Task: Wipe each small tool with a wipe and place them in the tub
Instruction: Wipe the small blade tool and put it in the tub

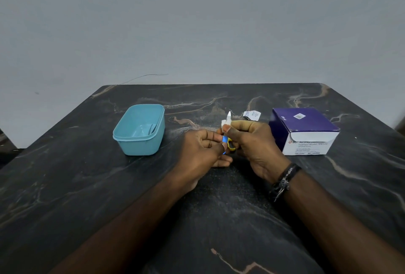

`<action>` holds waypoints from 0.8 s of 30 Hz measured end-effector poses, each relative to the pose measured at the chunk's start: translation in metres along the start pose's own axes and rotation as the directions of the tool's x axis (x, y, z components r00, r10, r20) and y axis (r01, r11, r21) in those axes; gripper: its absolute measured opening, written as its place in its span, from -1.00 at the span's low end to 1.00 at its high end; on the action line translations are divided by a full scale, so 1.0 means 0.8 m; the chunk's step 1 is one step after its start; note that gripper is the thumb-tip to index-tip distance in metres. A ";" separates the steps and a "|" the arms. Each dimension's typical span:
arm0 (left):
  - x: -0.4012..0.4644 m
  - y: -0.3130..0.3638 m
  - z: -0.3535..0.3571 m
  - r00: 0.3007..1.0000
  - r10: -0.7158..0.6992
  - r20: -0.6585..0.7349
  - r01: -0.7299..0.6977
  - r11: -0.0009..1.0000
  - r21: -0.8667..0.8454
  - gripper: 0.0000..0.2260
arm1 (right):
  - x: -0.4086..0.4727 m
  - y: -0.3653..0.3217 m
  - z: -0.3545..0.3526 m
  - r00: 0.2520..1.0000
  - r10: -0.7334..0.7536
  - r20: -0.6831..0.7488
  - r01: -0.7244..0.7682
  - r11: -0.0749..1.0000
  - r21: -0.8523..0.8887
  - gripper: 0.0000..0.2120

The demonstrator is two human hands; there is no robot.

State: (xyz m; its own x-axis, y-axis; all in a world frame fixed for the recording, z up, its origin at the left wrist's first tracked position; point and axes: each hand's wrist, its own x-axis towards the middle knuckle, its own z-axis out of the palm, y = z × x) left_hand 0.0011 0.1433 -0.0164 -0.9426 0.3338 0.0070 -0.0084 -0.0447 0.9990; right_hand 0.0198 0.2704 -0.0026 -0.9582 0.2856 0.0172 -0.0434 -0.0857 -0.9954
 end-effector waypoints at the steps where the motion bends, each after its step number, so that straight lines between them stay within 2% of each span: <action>1: 0.000 -0.001 0.000 1.000 -0.001 -0.002 0.001 1.000 -0.008 -0.94 | 0.001 0.001 0.000 1.000 0.000 -0.005 0.000 1.000 0.001 -0.85; 7: -0.001 -0.005 0.001 1.000 -0.006 0.013 0.006 1.000 -0.015 -0.88 | 0.002 0.001 -0.001 0.999 0.022 -0.030 -0.021 0.999 0.033 -0.79; 20: 0.000 -0.005 0.001 0.998 -0.005 0.059 0.003 1.000 0.026 -0.90 | -0.005 -0.012 -0.003 0.988 0.101 0.114 -0.114 0.988 0.108 -0.76; 24: 0.000 -0.003 -0.002 0.999 -0.011 0.045 0.010 1.000 0.012 -0.89 | -0.006 -0.013 -0.002 0.991 0.086 0.103 -0.095 0.992 0.082 -0.74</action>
State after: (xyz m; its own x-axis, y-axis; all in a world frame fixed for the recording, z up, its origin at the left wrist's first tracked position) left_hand 0.0005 0.1422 -0.0189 -0.9265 0.3764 -0.0018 -0.0142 -0.0301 0.9994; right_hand 0.0250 0.2718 0.0074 -0.9825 0.1768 -0.0593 0.0249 -0.1906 -0.9814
